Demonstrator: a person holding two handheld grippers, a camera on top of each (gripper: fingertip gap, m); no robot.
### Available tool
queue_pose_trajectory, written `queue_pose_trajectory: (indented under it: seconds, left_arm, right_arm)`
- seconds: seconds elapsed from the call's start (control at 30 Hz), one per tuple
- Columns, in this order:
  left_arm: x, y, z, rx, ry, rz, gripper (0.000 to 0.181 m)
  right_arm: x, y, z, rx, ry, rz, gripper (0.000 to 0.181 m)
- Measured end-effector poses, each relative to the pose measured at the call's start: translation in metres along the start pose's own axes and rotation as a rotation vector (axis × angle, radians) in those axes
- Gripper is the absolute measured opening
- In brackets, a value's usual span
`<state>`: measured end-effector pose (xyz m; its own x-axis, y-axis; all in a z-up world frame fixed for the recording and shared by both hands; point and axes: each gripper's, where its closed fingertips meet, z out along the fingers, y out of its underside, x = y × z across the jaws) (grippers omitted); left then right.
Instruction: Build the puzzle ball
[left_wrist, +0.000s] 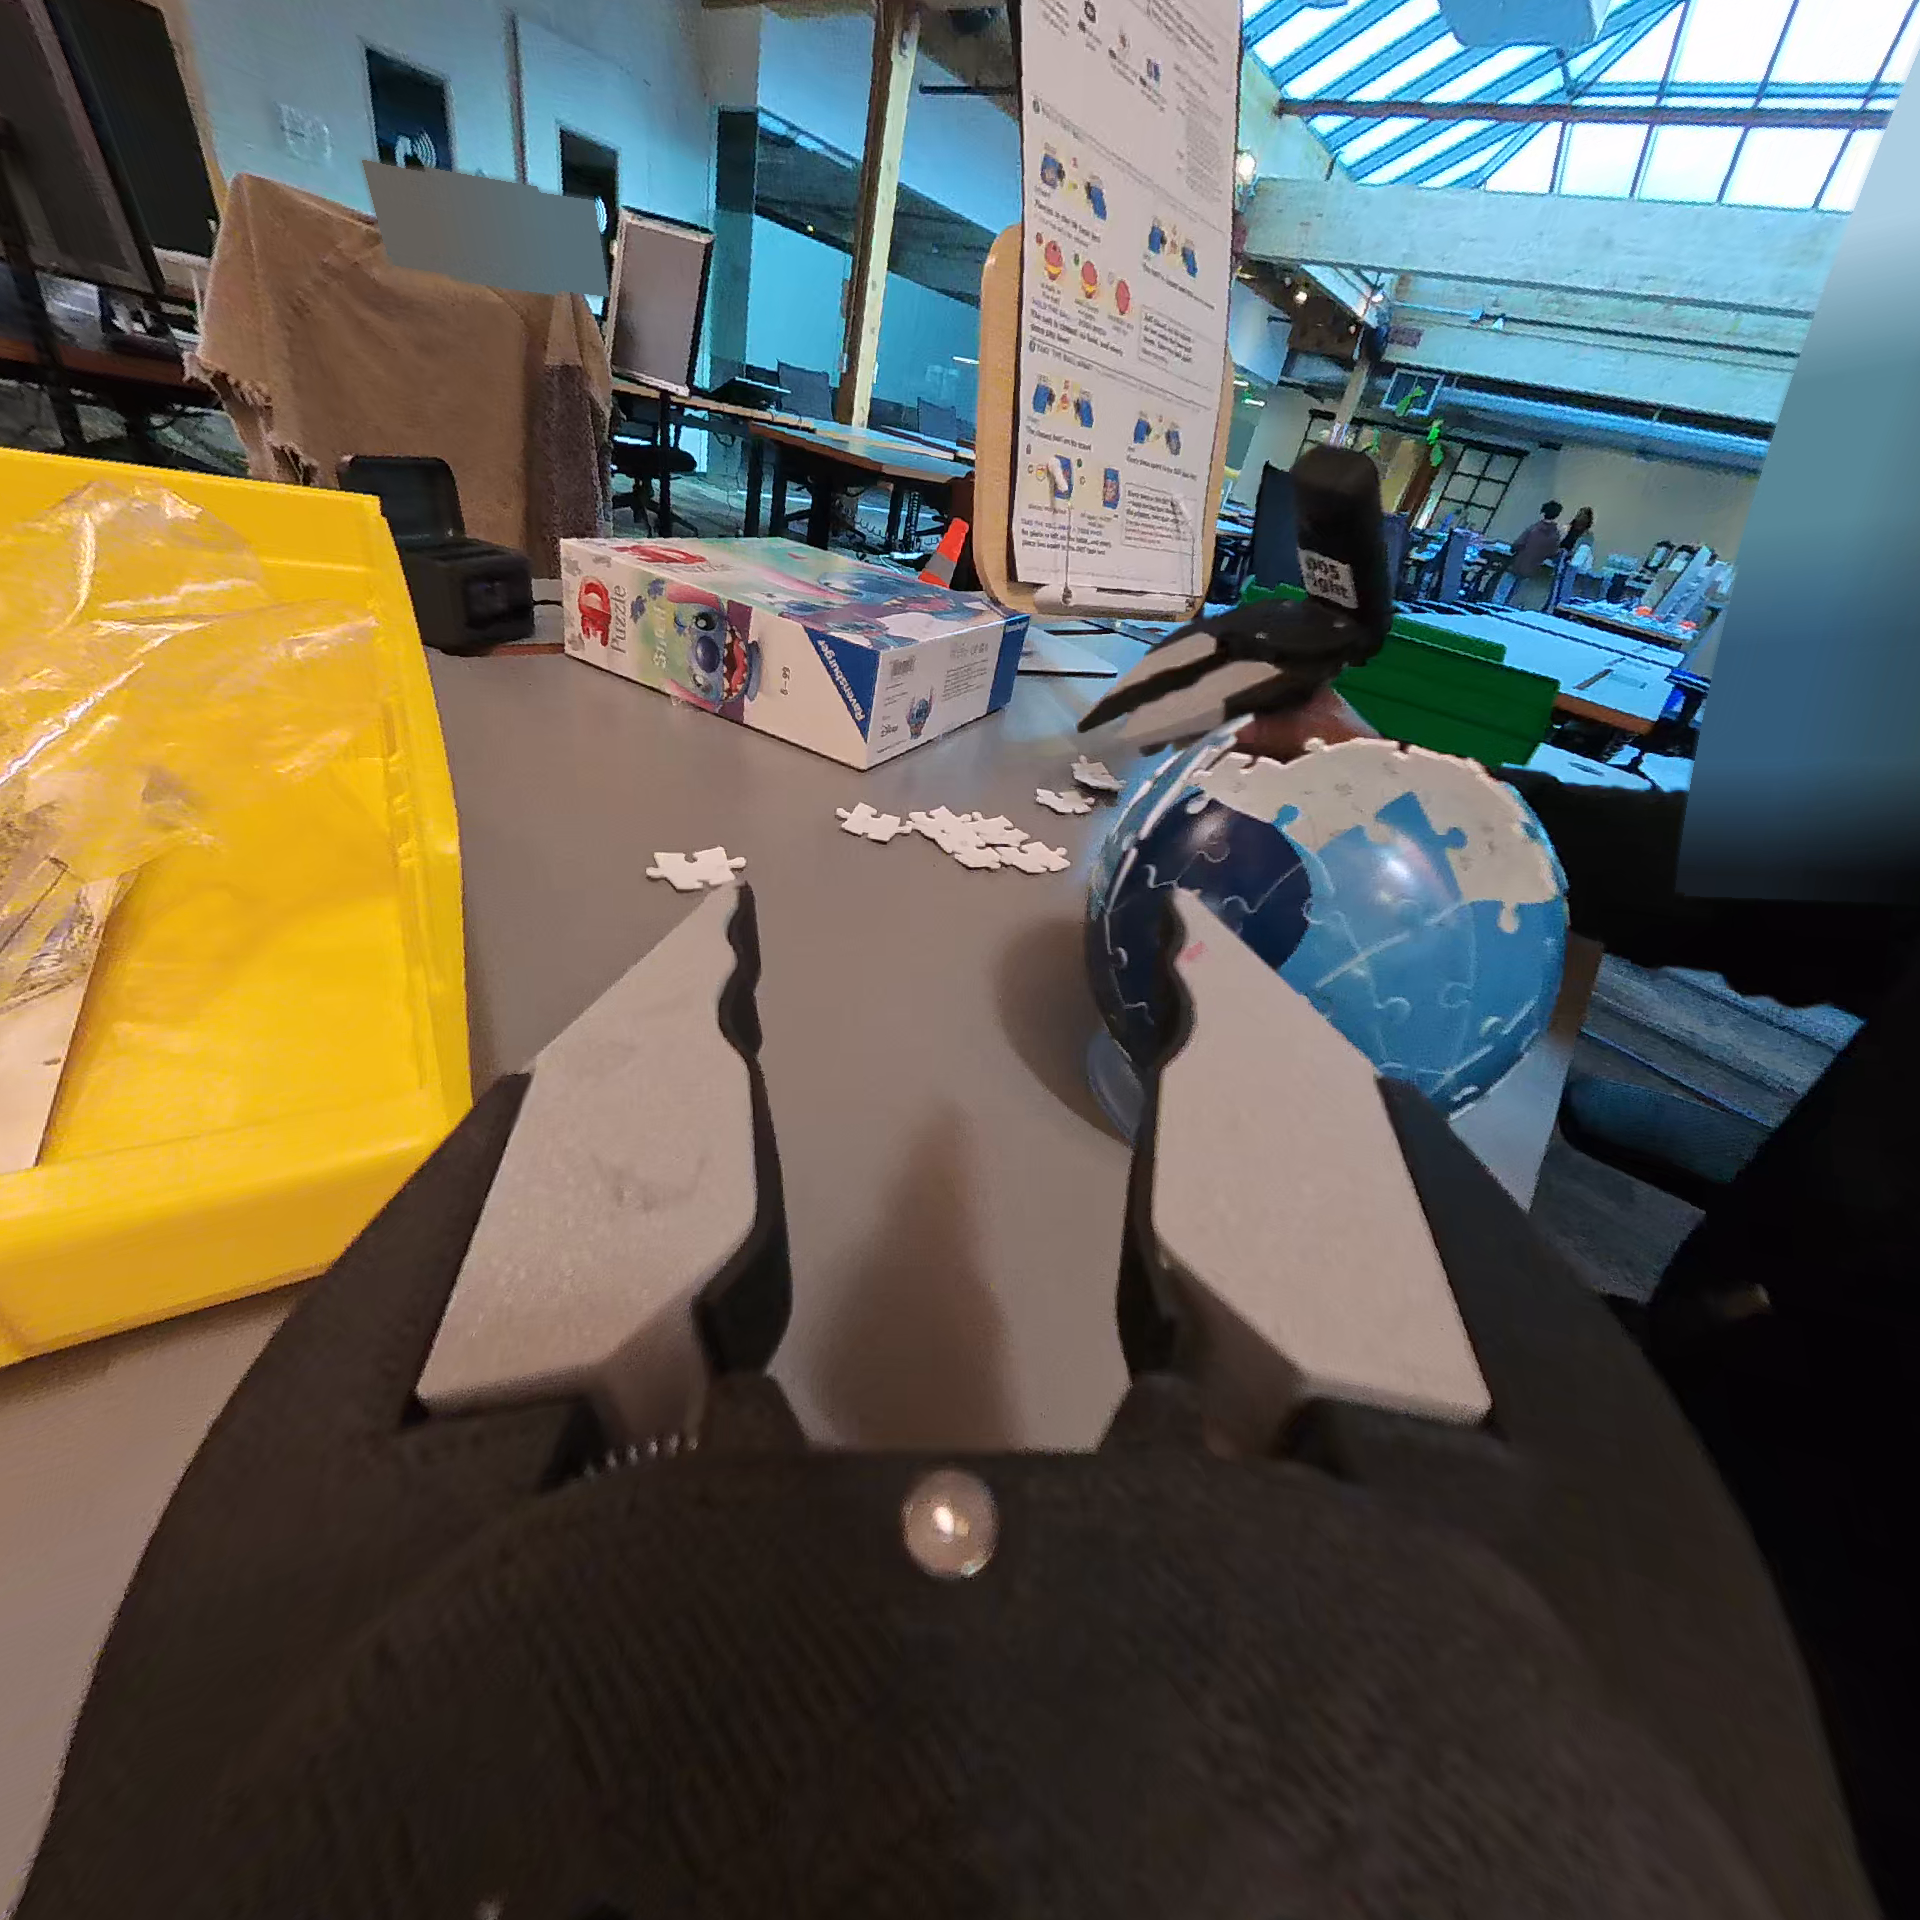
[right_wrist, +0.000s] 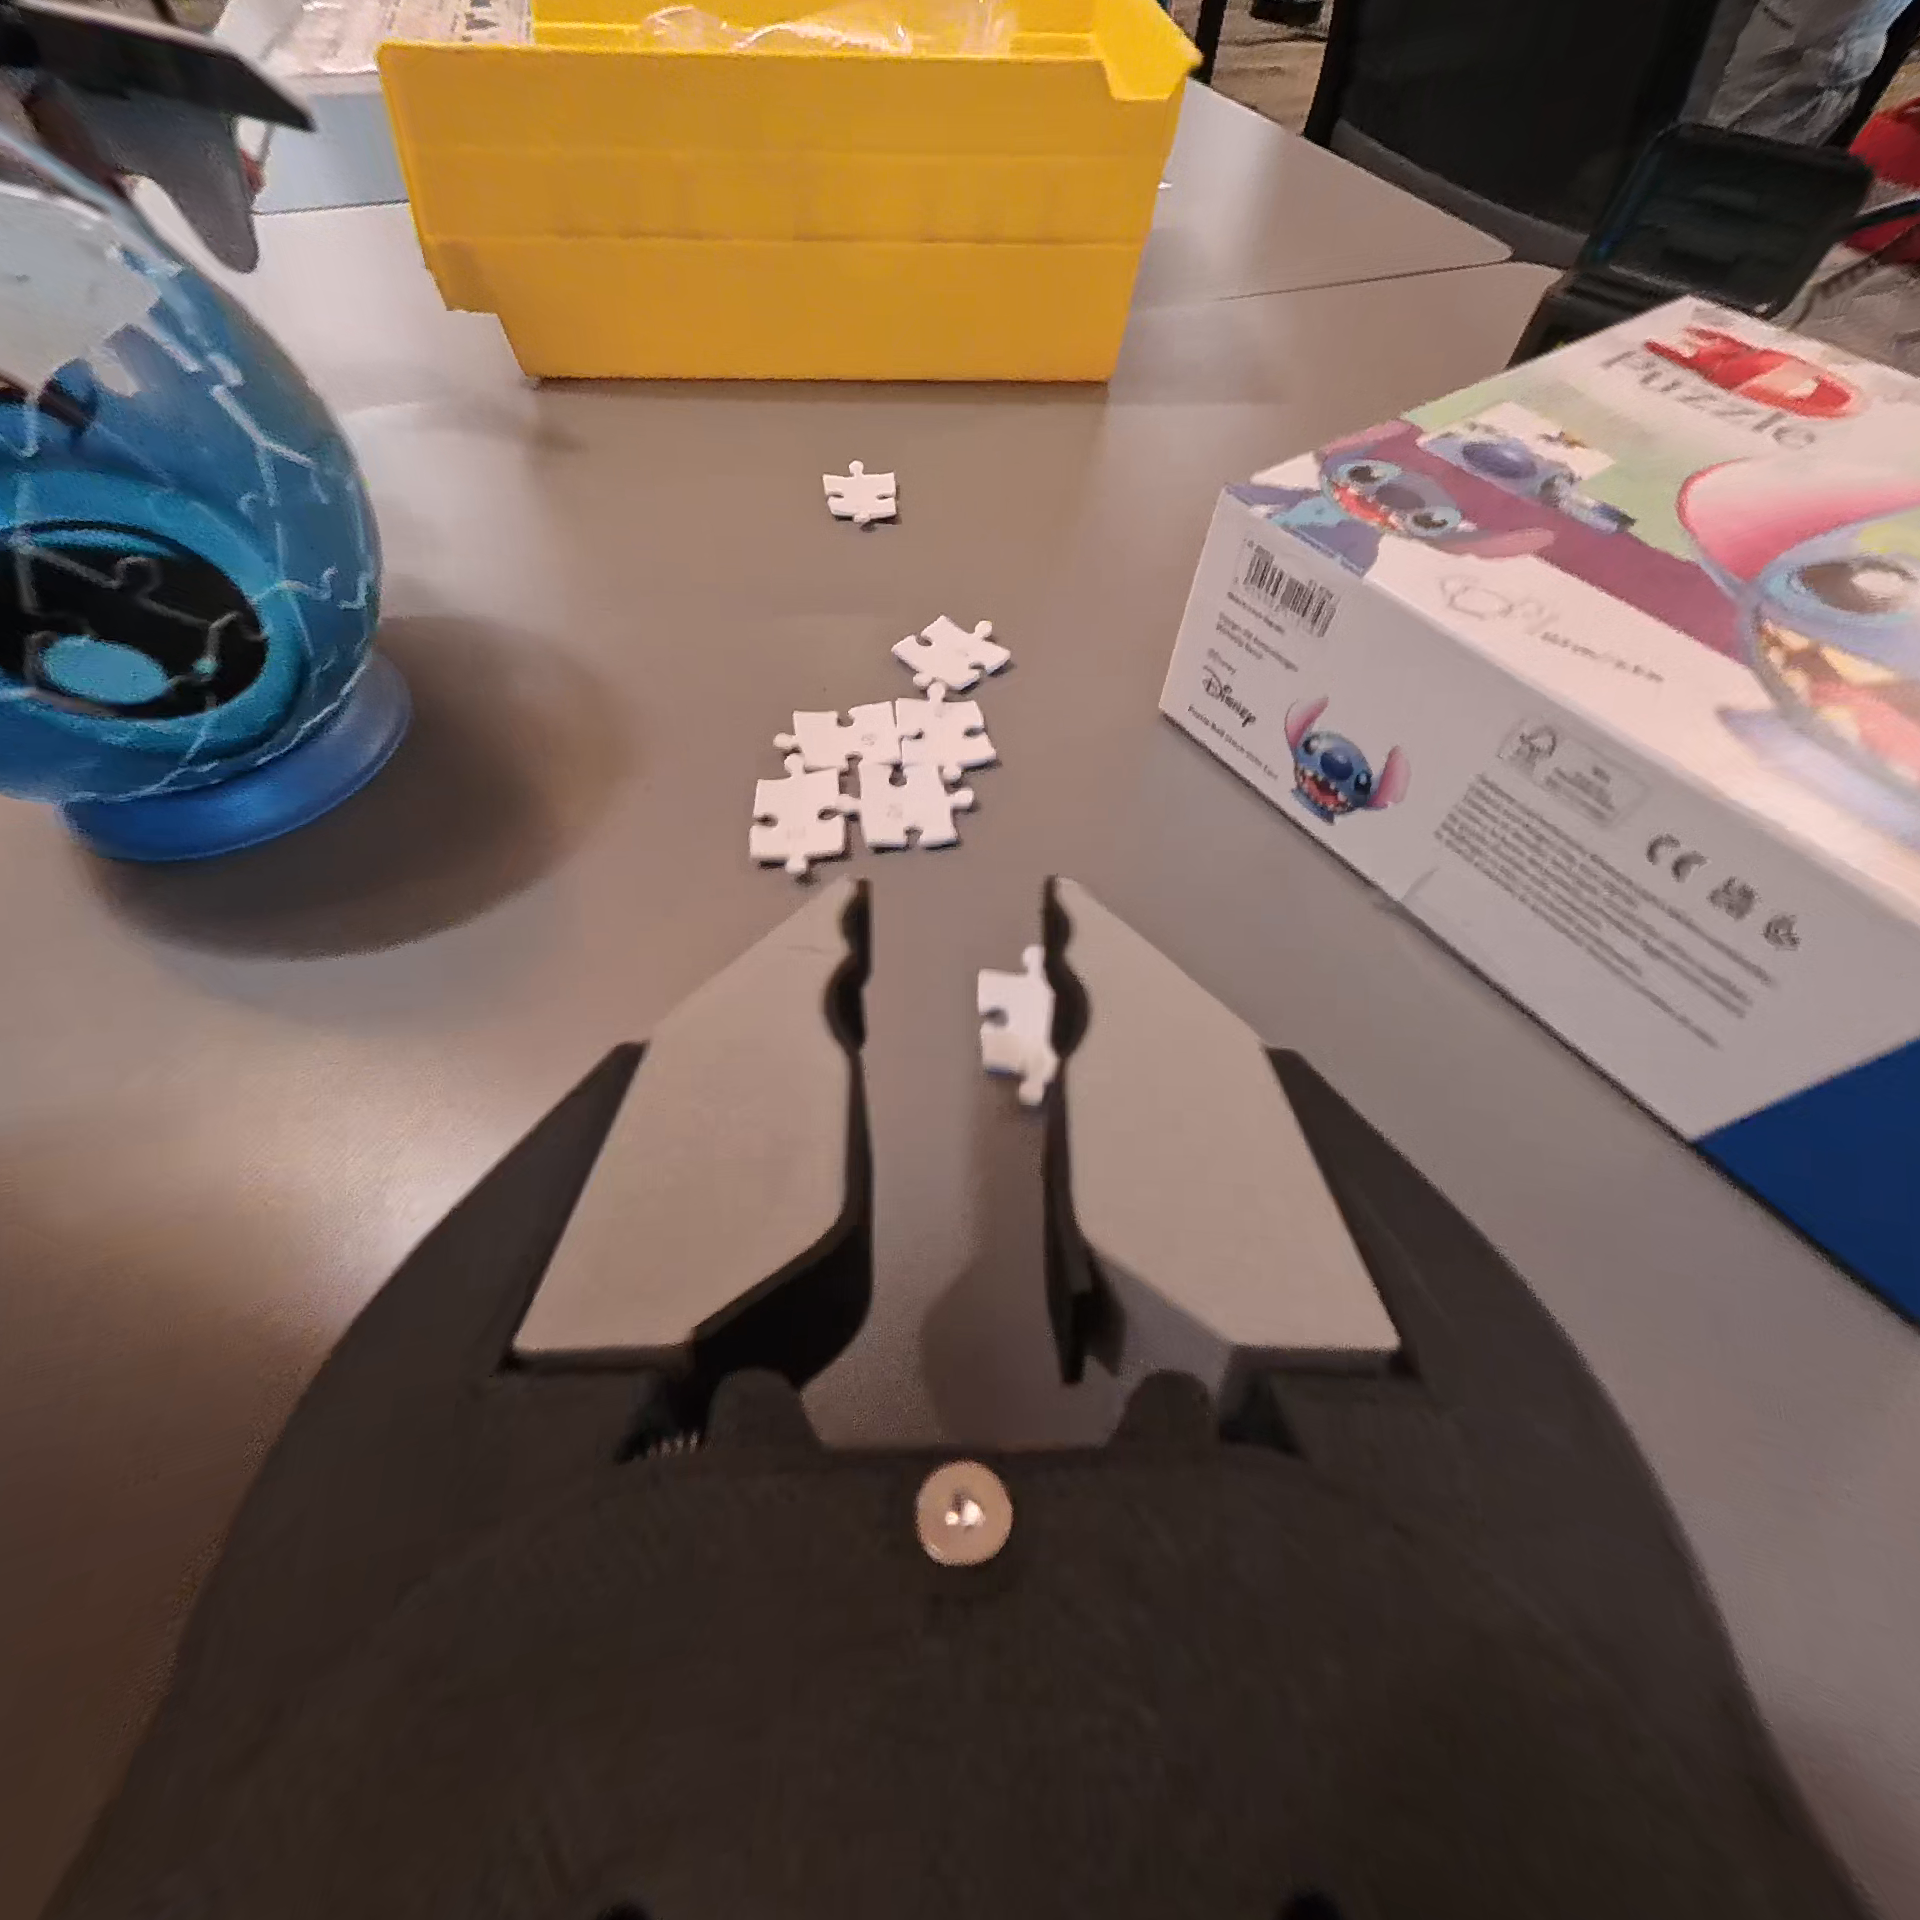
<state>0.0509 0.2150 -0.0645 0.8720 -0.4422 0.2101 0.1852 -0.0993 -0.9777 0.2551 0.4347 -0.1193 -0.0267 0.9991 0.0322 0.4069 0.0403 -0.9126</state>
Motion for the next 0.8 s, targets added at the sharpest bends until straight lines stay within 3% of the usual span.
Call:
queue_pose_trajectory:
  seconds: [0.1, 0.2, 0.27, 0.4, 0.6, 0.67, 0.8]
  left_arm:
    - [0.001, 0.000, 0.000, -0.003, 0.004, 0.010, 0.073]
    - [0.001, -0.001, -0.001, 0.011, -0.001, 0.010, 0.071]
    - [0.001, -0.002, -0.001, 0.015, -0.003, 0.012, 0.070]
    - [0.001, -0.002, -0.001, 0.017, -0.001, 0.010, 0.069]
    - [0.002, -0.001, -0.001, 0.014, 0.017, 0.005, 0.069]
    - [0.002, -0.002, -0.001, 0.020, 0.013, 0.009, 0.069]
    - [0.003, -0.002, -0.002, 0.023, 0.013, 0.012, 0.069]
  right_arm:
    - [-0.003, -0.015, 0.026, -0.033, -0.023, -0.027, 0.000]
    - [-0.014, -0.021, 0.057, -0.152, -0.111, -0.038, 0.008]
    - [-0.016, -0.025, 0.075, -0.192, -0.130, -0.091, 0.004]
    - [-0.024, 0.000, 0.099, -0.378, -0.214, -0.123, 0.004]
    - [-0.010, -0.006, 0.130, -0.328, -0.197, -0.119, 0.000]
    - [-0.001, -0.014, 0.136, -0.333, -0.148, -0.130, 0.011]
    - [0.011, -0.036, 0.118, -0.301, -0.107, -0.090, 0.009]
